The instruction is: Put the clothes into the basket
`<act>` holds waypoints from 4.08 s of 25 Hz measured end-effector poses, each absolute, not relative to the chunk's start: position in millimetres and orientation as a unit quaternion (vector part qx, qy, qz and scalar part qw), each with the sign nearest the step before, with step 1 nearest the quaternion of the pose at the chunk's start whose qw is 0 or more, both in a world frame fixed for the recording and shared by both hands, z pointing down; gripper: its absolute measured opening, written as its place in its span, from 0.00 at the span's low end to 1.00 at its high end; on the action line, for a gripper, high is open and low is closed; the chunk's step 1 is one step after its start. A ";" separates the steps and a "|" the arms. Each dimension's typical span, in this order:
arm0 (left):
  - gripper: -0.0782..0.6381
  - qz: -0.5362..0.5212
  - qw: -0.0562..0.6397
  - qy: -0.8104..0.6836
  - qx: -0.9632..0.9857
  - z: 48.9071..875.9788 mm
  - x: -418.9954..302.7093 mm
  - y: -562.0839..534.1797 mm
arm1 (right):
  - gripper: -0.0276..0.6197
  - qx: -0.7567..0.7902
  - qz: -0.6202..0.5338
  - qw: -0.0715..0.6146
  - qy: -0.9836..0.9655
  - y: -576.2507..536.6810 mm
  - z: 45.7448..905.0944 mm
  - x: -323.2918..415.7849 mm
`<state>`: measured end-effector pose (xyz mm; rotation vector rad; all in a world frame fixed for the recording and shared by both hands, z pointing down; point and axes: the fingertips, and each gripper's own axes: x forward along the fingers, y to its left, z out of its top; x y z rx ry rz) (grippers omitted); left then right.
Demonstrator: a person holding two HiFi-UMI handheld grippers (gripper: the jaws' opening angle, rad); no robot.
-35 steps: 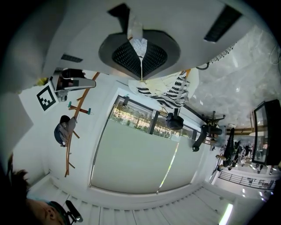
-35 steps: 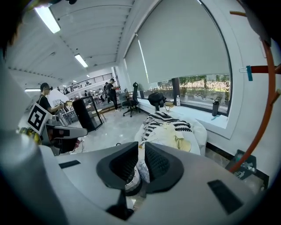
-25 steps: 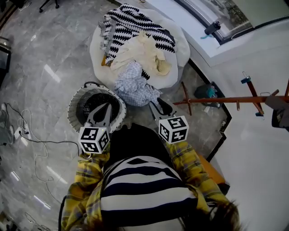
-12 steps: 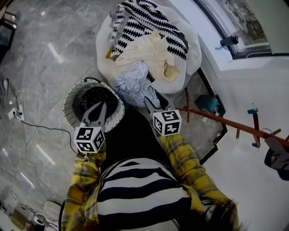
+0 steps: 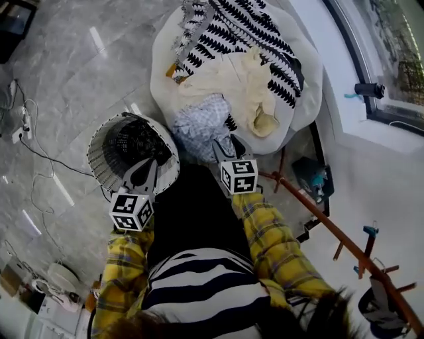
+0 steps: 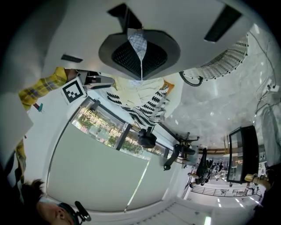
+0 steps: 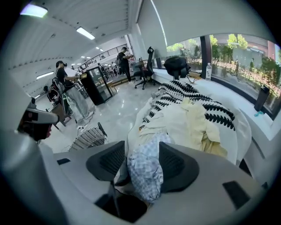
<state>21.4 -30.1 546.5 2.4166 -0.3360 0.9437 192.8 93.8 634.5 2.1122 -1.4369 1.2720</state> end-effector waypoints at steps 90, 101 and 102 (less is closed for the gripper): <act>0.14 0.230 0.251 -0.280 0.898 436.3 -70.4 -51.4 | 0.16 0.699 0.231 0.176 -0.654 9.6 364.0 123.7; 0.14 0.165 0.246 -0.367 0.882 375.4 -118.3 -80.4 | 0.16 0.636 0.151 0.135 -0.745 -47.0 251.3 66.0; 0.14 0.157 0.246 -0.376 0.880 369.5 -123.8 -82.8 | 0.16 0.626 0.145 0.129 -0.755 -52.0 242.5 58.3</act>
